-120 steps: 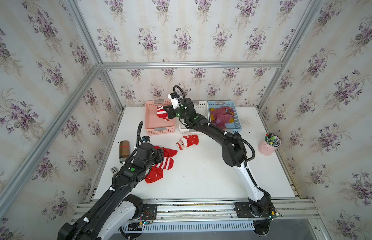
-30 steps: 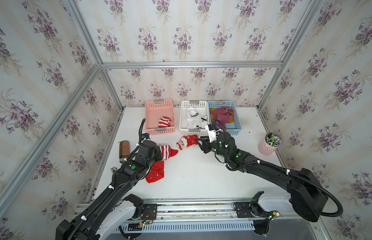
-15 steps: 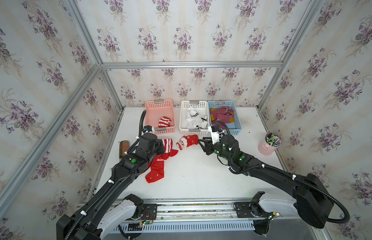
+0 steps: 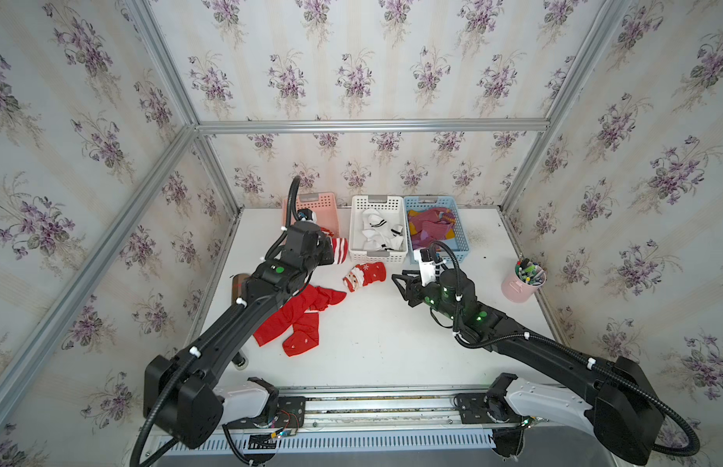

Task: Sort the socks into the basket by color
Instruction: Pick up the sock at the center of the board, then place the sock in the bin.

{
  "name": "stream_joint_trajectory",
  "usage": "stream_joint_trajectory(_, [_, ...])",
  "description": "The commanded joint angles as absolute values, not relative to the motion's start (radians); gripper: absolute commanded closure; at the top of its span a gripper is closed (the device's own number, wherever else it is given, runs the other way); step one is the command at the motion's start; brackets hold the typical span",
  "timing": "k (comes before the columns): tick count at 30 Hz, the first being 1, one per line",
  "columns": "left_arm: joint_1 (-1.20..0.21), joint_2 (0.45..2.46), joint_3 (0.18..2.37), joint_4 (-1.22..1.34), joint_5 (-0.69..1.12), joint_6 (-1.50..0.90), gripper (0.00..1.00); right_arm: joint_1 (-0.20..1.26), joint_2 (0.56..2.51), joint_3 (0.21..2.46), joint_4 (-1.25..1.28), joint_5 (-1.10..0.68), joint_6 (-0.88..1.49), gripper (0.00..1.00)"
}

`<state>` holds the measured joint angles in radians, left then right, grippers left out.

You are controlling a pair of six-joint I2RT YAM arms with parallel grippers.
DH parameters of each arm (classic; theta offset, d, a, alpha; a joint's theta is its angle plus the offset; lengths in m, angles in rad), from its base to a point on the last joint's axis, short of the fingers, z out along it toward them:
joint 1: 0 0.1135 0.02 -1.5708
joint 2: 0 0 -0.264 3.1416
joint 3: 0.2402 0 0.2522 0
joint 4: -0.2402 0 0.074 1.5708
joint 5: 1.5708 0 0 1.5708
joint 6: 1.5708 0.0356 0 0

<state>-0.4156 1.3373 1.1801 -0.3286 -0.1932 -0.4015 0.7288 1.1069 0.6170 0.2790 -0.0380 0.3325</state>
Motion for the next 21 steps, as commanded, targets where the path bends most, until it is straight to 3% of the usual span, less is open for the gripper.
stream_joint_trajectory(1, [-0.396,1.409,1.268,-0.289,-0.207,-0.356,0.96,0.730,1.077,0.605,0.272,-0.021,0.337,0.56])
stream_joint_trajectory(18, [-0.183,1.916,1.730,-0.224,-0.085,-0.328,0.96,0.729,0.973,0.552,0.216,-0.037,0.376,0.55])
stream_joint_trajectory(21, [-0.149,2.001,1.815,-0.241,-0.063,-0.316,0.93,0.730,0.961,0.550,0.202,-0.035,0.379,0.55])
